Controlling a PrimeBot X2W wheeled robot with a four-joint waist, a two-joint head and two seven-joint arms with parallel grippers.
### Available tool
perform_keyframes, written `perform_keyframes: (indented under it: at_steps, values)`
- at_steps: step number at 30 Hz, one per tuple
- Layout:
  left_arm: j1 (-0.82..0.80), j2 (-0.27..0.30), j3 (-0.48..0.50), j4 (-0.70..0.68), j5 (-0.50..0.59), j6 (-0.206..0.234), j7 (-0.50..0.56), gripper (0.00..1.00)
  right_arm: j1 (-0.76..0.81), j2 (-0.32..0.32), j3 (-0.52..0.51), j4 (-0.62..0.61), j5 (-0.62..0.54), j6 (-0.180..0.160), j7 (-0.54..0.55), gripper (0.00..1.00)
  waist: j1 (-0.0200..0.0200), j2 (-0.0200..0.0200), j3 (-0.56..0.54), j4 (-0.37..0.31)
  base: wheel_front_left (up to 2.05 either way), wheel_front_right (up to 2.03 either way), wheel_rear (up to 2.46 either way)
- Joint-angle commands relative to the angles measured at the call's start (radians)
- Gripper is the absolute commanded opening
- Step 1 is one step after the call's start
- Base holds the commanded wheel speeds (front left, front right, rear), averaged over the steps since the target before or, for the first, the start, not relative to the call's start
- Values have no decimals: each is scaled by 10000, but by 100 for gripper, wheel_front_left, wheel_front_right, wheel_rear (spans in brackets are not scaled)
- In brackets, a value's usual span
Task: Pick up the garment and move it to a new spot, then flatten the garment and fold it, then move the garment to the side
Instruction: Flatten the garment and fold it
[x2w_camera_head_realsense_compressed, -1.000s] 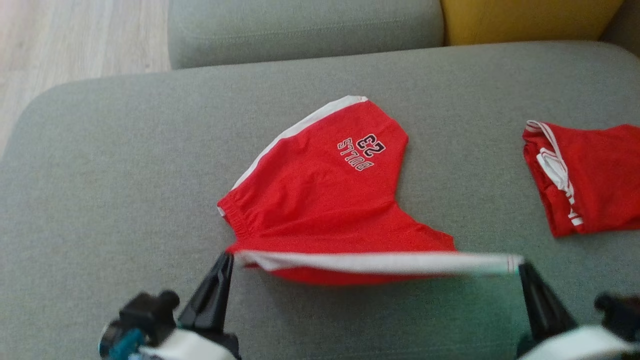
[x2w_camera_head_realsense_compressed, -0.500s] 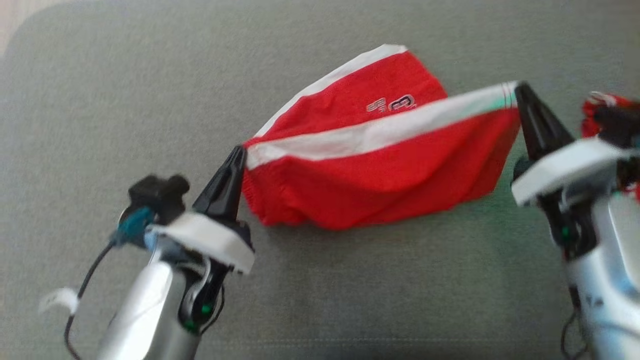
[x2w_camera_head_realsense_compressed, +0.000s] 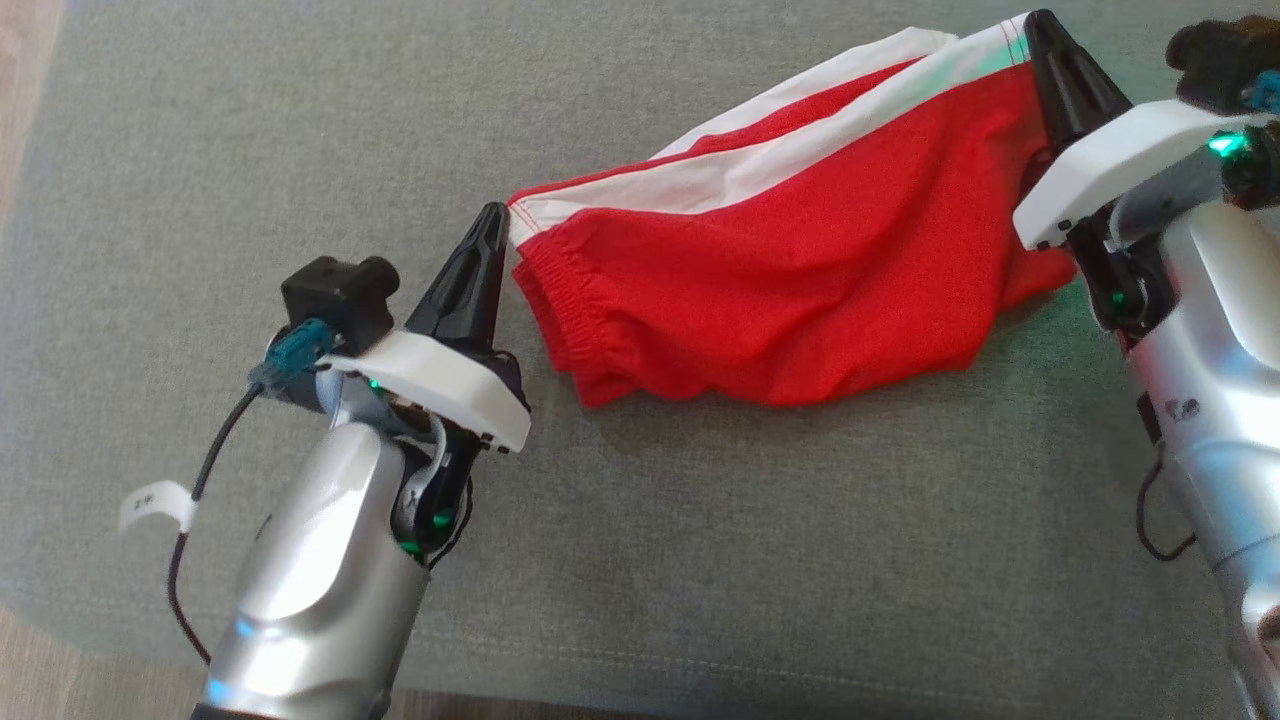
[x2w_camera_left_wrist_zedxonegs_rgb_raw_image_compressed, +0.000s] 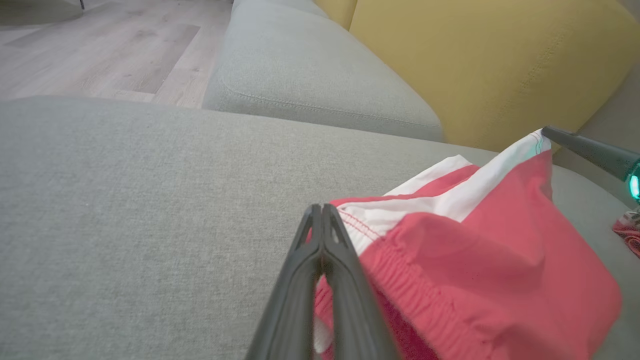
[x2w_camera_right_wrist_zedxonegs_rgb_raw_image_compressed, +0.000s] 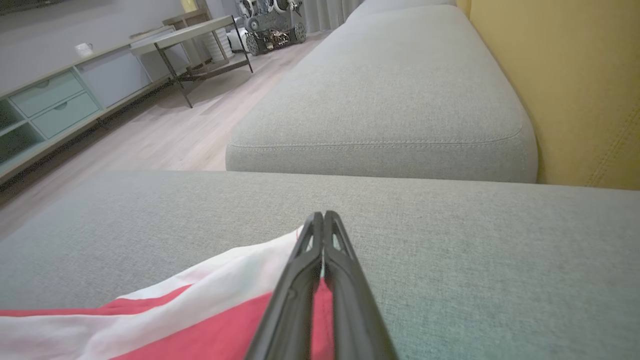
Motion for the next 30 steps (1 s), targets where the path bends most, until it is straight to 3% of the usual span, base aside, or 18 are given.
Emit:
perform_keyframes:
  at_steps: [1,10,11,13,15,16,22,30]
  values:
    - [-417,117,331,-84,-89,-43,-166,0,-389,-12,315,97,148,-9,-276,0,-1,0,137,142,0,0,0]
    - [-756,3,320,998,-311,-51,-646,0,-1341,152,1526,1718,851,-9,-1274,0,-1,0,359,242,0,0,0]
    - [-762,-9,297,1108,-337,-55,-673,0,-1384,176,1665,1806,957,-9,-1372,29,-1,0,372,237,0,0,0]
    - [-756,-33,246,1323,-430,-82,-714,0,-1404,208,2032,1885,1156,-9,-1516,100,-1,0,375,213,0,0,0]
    - [-738,-56,205,1479,-530,-102,-760,76,-1386,155,2365,1892,1305,-9,-1743,100,-1,0,338,177,0,0,0]
    - [-714,-64,181,1535,-548,-91,-787,100,-1366,100,2513,1885,1339,-9,-1875,100,-1,0,297,148,0,0,0]
    - [-332,-79,289,1373,-499,298,-923,100,-1046,-185,2825,1375,1149,-9,-2339,100,-1,0,-36,-179,0,0,0]
    - [741,105,1250,-830,545,1290,-966,100,796,-398,758,-1517,-651,-9,-2357,100,-1,0,-564,-790,0,0,0]
